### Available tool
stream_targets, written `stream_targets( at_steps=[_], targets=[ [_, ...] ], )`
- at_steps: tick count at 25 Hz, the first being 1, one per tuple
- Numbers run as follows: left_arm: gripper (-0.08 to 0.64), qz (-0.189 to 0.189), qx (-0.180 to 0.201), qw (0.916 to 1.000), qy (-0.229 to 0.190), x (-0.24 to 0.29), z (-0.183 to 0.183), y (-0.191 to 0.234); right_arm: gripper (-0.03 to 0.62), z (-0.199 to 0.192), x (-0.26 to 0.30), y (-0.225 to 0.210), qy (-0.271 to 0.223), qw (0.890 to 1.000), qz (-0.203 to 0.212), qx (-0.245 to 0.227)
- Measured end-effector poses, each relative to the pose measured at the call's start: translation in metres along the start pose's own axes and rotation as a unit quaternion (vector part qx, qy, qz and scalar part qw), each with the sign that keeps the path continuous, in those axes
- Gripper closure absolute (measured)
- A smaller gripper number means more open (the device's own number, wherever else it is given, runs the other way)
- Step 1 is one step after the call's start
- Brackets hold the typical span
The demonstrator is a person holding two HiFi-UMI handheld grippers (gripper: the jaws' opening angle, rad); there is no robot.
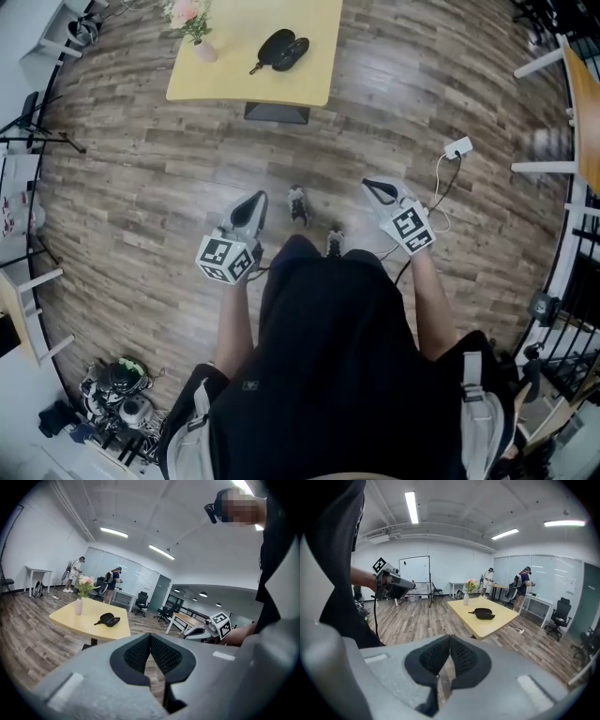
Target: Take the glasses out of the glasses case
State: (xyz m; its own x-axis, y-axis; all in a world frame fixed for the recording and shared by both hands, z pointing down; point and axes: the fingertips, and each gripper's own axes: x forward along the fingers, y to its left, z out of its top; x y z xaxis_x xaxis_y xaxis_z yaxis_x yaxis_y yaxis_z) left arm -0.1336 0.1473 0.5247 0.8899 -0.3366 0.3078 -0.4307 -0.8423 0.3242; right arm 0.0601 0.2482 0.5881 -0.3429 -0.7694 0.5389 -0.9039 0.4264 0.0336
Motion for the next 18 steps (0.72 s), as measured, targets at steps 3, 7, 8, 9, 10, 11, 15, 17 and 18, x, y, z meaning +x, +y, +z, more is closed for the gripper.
stream_targets(
  at_steps=[3,7,8,9,10,11,15,17,18],
  targets=[
    [0.549,-0.026,0.010,0.9996,0.010,0.026,0.015,0.017,0.588,0.023,0.021,-0.024,-0.004,1.000,-0.011,0.001],
    [0.549,-0.038,0.007,0.9992,0.011,0.050,0.034,0.050,0.588,0.050,0.052,-0.051,-0.008,1.000,-0.021,-0.004],
    [0.549,-0.042,0.005,0.9990,0.011,0.055,0.039,0.057,0.588,0.056,0.059,-0.056,-0.008,1.000,-0.023,-0.004],
    [0.549,-0.048,0.004,0.9988,0.011,0.062,0.043,0.063,0.588,0.060,0.066,-0.061,-0.006,1.000,-0.025,-0.004],
    [0.549,-0.056,0.003,0.9984,0.013,0.069,0.047,0.068,0.588,0.064,0.072,-0.066,-0.005,1.000,-0.028,-0.003],
    [0.549,-0.064,0.005,0.9979,0.014,0.076,0.051,0.073,0.588,0.068,0.077,-0.070,-0.003,0.999,-0.032,-0.002],
    [0.549,-0.094,0.013,0.9954,0.015,0.104,0.072,0.089,0.588,0.080,0.096,-0.089,-0.003,0.999,-0.054,0.008],
    [0.549,-0.111,0.020,0.9934,0.017,0.116,0.081,0.096,0.588,0.085,0.102,-0.099,-0.005,0.998,-0.067,0.013],
    [0.549,-0.120,0.024,0.9923,0.019,0.122,0.085,0.099,0.588,0.086,0.105,-0.104,-0.006,0.997,-0.075,0.016]
  ],
)
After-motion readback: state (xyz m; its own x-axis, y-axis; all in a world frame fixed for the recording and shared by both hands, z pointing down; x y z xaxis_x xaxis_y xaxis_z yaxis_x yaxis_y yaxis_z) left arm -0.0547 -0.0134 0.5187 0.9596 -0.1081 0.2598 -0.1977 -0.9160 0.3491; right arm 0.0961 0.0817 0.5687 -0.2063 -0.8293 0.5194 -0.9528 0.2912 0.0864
